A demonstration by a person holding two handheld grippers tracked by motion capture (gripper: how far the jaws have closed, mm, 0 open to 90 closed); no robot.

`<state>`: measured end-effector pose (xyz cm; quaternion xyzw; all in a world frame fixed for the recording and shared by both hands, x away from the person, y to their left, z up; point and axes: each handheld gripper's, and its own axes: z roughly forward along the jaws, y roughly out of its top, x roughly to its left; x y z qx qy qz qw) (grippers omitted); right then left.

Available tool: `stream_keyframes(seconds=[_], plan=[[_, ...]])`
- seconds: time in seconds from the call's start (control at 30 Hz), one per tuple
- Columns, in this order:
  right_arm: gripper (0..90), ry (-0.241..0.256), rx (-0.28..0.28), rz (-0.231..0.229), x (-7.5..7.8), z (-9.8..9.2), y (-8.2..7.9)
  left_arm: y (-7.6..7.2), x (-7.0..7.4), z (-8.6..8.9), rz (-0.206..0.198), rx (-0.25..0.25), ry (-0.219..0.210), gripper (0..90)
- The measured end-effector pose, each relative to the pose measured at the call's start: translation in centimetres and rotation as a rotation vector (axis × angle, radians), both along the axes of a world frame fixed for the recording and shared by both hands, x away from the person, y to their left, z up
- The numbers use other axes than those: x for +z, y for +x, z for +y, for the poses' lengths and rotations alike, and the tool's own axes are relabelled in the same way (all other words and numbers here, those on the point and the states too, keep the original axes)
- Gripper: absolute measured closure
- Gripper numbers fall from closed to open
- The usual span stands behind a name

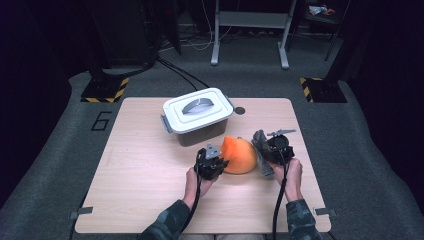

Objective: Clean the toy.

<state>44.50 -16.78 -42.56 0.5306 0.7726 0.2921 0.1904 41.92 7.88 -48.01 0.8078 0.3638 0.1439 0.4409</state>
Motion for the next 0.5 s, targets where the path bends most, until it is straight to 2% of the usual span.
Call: stream_keyframes(seconds=[0.03,0.07,0.1,0.13,0.17,0.23,0.37,0.5], plan=[[73.6,0.0,0.0,0.0,0.0,0.0,0.0,0.0,0.0,0.0,0.0,0.0,0.0,81.2],[73.6,0.015,0.037,-0.028,1.2,0.9,-0.4,0.0,0.0,0.0,0.0,0.0,0.0,81.2],[73.6,0.015,0.037,-0.028,1.2,0.9,-0.4,0.0,0.0,0.0,0.001,0.0,0.0,81.2],[73.5,0.014,0.073,-0.043,2.2,2.2,-0.7,0.0,0.0,0.0,0.0,-0.003,0.002,81.2],[73.5,0.014,0.073,-0.043,2.2,2.2,-0.7,0.0,0.0,0.0,0.0,-0.003,0.002,81.2],[73.3,0.007,0.141,-0.063,3.0,4.0,-0.7,0.0,0.1,-0.1,-0.006,-0.008,0.008,81.1],[73.3,-0.029,0.19,-0.066,2.9,5.7,-0.6,-0.1,0.2,-0.1,-0.008,-0.01,0.007,81.1],[73.6,-0.045,0.177,-0.064,2.0,5.8,-0.3,0.0,0.1,-0.2,-0.01,-0.013,0.009,81.1]])
